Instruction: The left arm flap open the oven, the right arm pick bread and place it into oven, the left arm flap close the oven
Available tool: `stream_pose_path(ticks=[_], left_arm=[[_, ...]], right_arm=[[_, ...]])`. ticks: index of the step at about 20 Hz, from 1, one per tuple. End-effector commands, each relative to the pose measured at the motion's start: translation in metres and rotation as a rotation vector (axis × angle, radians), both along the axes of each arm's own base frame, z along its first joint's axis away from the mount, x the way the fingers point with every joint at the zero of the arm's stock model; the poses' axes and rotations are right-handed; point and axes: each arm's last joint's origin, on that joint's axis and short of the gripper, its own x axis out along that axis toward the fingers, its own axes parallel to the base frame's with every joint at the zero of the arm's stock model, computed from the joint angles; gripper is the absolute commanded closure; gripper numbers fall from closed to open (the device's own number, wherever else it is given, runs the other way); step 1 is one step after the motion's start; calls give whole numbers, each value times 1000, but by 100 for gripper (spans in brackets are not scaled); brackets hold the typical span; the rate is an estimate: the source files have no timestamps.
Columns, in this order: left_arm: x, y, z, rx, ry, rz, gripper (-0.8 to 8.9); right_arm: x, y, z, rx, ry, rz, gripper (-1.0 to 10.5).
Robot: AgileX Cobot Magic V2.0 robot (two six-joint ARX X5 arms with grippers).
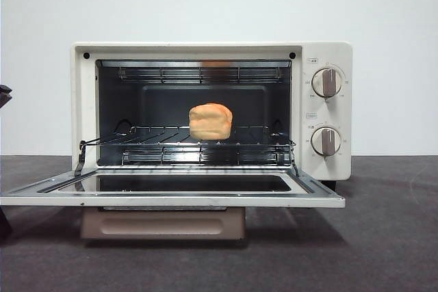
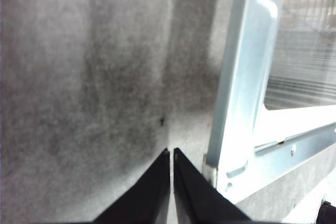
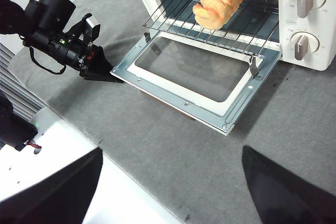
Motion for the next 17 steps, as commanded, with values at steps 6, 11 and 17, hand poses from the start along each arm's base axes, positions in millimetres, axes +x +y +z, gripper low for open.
stream_pose_path(ticks=[6, 11, 17], left_arm=[[6, -3, 3, -147, -30, -29, 800], [14, -3, 11, -280, -70, -23, 801], [34, -1, 31, -419, -164, 84, 800]], right_arm=[[0, 0, 3, 21, 1, -3, 523], [0, 0, 3, 28, 9, -8, 523], [0, 1, 4, 42, 12, -14, 523]])
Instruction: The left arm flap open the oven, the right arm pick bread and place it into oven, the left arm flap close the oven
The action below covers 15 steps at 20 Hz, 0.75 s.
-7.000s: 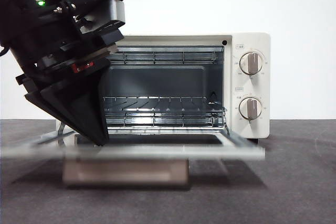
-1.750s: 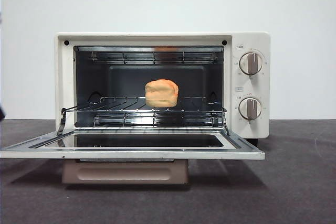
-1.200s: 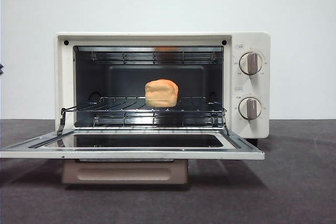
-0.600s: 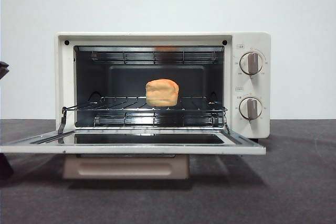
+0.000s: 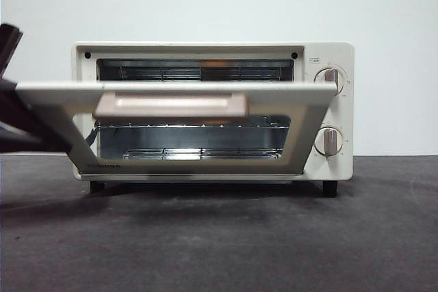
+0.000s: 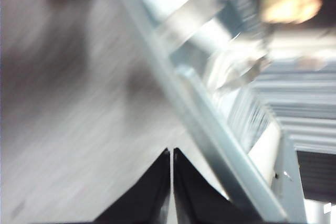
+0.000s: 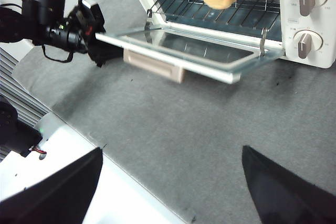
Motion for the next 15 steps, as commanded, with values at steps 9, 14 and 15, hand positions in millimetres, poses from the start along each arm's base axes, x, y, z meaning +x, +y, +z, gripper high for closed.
stream_pose_path(ticks=[9, 14, 15], left_arm=[[27, 2, 48, -291, -118, 226, 798], [27, 2, 59, -349, -168, 219, 798], [27, 2, 60, -354, -176, 208, 798]], right_arm=[[1, 1, 5, 35, -30, 2, 523], [1, 1, 7, 44, -41, 2, 523], [1, 1, 7, 44, -41, 2, 523]])
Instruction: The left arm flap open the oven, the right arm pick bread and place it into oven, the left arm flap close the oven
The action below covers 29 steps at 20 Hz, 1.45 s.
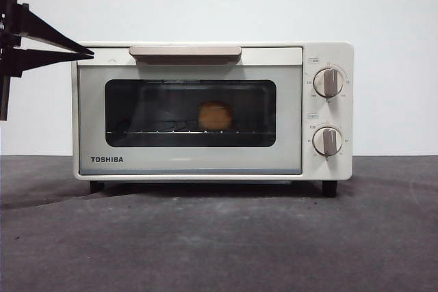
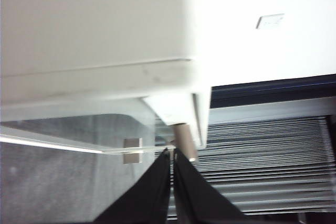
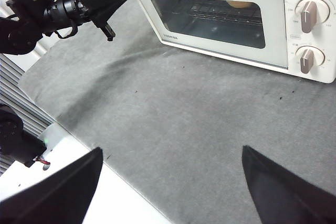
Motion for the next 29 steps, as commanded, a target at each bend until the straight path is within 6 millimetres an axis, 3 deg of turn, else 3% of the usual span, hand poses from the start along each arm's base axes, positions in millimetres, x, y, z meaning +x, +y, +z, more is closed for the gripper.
stream_pose_path(ticks=[1, 11, 22, 29], left_arm=[[1, 0, 7, -23, -19, -22, 798], [-28, -1, 48, -8, -203, -134, 798], [-95, -2, 99, 24, -410, -190, 798], [-136, -2, 107, 100, -499, -176, 798]], right_arm=[[0, 0, 3, 16, -6, 3, 523], [0, 0, 3, 16, -16, 5, 523], [0, 1, 5, 17, -37, 12, 523], [1, 2, 9, 36, -84, 22, 523]])
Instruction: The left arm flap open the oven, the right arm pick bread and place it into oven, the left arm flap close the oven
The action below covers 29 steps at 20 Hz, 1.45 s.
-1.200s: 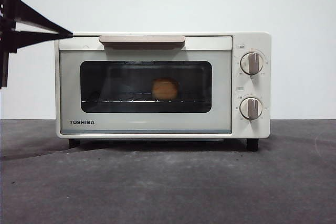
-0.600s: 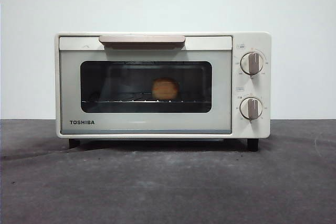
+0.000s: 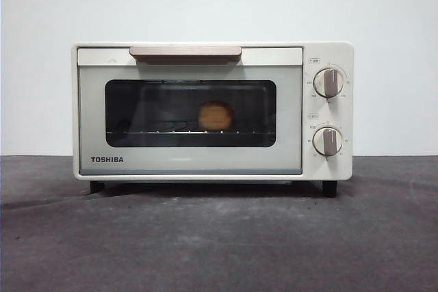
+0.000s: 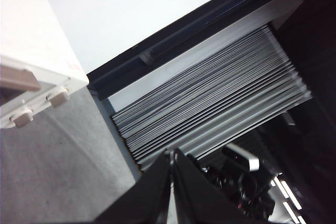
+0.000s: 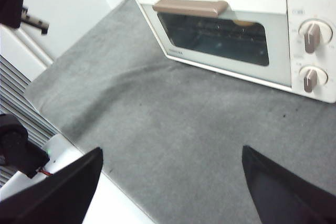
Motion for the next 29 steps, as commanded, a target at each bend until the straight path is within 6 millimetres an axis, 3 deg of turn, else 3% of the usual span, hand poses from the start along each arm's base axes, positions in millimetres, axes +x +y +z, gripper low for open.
stream_pose_path(ticks=[1, 13, 21, 22, 23, 25, 29], left_arm=[[-13, 0, 4, 58, -89, 26, 798], [-41, 4, -28, 319, -118, 249, 798], [-49, 9, -27, 634, -230, 442, 794], [-49, 9, -27, 642, -232, 452, 792], [-49, 9, -27, 648, -231, 462, 792], [-49, 10, -27, 662, -244, 468, 792], [-49, 10, -27, 666, -253, 467, 792]], right_arm=[[0, 0, 4, 7, -31, 16, 523], [0, 0, 4, -2, -43, 21, 523], [0, 0, 4, -45, -96, 47, 525], [0, 0, 4, -52, -105, 52, 553], [0, 0, 3, -56, -109, 54, 653], [0, 0, 3, -69, -116, 59, 942], [0, 0, 3, -89, -132, 38, 928]])
